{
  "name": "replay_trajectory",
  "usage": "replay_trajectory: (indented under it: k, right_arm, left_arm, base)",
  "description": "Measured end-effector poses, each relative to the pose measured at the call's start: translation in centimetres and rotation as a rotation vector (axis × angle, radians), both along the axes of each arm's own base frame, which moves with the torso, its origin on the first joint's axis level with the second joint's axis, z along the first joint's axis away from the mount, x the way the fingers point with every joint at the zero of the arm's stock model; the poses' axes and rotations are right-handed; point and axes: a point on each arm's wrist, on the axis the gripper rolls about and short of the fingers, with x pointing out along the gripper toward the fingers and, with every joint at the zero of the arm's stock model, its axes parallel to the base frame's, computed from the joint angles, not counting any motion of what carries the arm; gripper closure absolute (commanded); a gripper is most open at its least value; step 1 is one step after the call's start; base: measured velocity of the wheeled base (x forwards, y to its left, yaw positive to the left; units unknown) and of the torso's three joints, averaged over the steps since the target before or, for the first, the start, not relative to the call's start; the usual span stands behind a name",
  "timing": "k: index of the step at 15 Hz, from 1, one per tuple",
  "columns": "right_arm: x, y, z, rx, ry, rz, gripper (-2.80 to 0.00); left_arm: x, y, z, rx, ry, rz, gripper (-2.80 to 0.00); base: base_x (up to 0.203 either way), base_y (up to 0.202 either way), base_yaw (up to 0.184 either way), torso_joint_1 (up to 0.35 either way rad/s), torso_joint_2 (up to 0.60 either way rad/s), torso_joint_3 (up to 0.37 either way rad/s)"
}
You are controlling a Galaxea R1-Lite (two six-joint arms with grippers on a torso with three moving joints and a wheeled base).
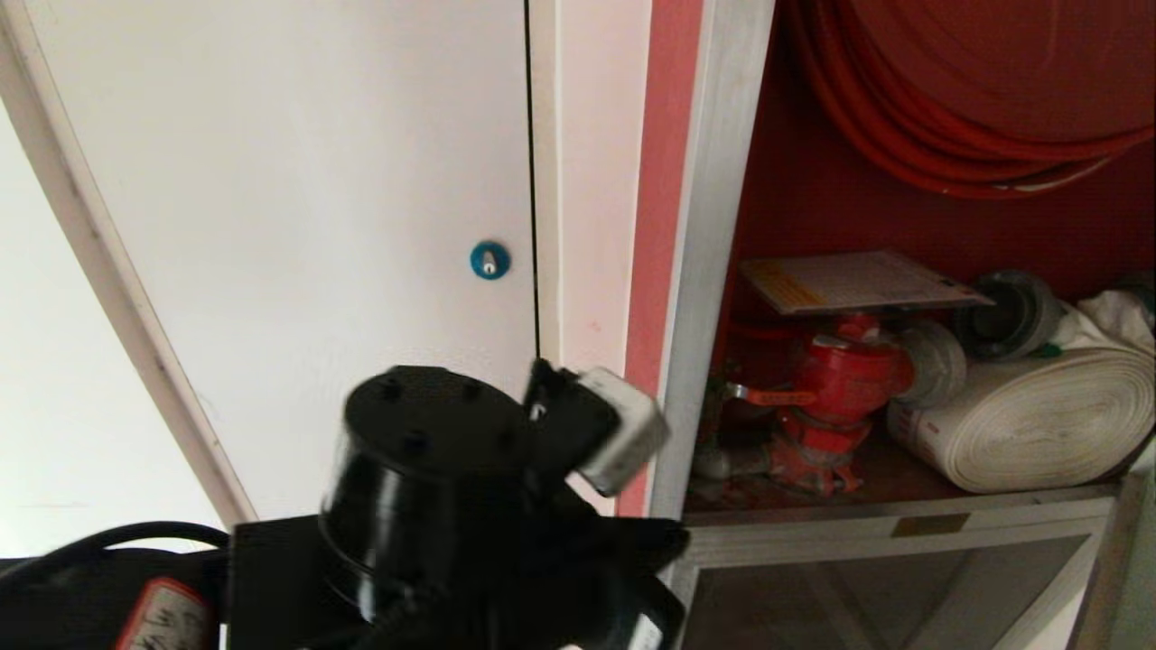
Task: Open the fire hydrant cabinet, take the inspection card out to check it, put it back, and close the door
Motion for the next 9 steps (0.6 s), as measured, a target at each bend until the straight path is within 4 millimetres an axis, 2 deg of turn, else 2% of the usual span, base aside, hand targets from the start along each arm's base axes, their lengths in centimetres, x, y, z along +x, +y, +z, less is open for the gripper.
replay_trajectory:
  k: [2,5,7,9]
  right_arm:
    - [0.0,0.0,0.0,0.0,0.0,0.0,0.0]
    - [0.0,0.0,0.0,0.0,0.0,0.0,0.0]
    - [0.0,0.0,0.0,0.0,0.0,0.0,0.0]
    - [0.0,0.0,0.0,0.0,0.0,0.0,0.0]
  left_arm:
    - [1.2,4.2,0.1,-0.011,-0.008,0.126,0.0]
    - [1.5,10.7,0.4,-0.032,-0.046,0.326,0.0]
    - [0.7,14.1,0.4,-0.038,-0.091,0.438,0.0]
    - [-1.0,16.6,0.8,-0.064,-0.148,0.511,0.0]
  base:
    - [0.0,0.0,0.0,0.0,0.0,0.0]
    - [0.0,0.0,0.0,0.0,0.0,0.0]
    - [0.0,0.0,0.0,0.0,0.0,0.0]
    - [0.0,0.0,0.0,0.0,0.0,0.0]
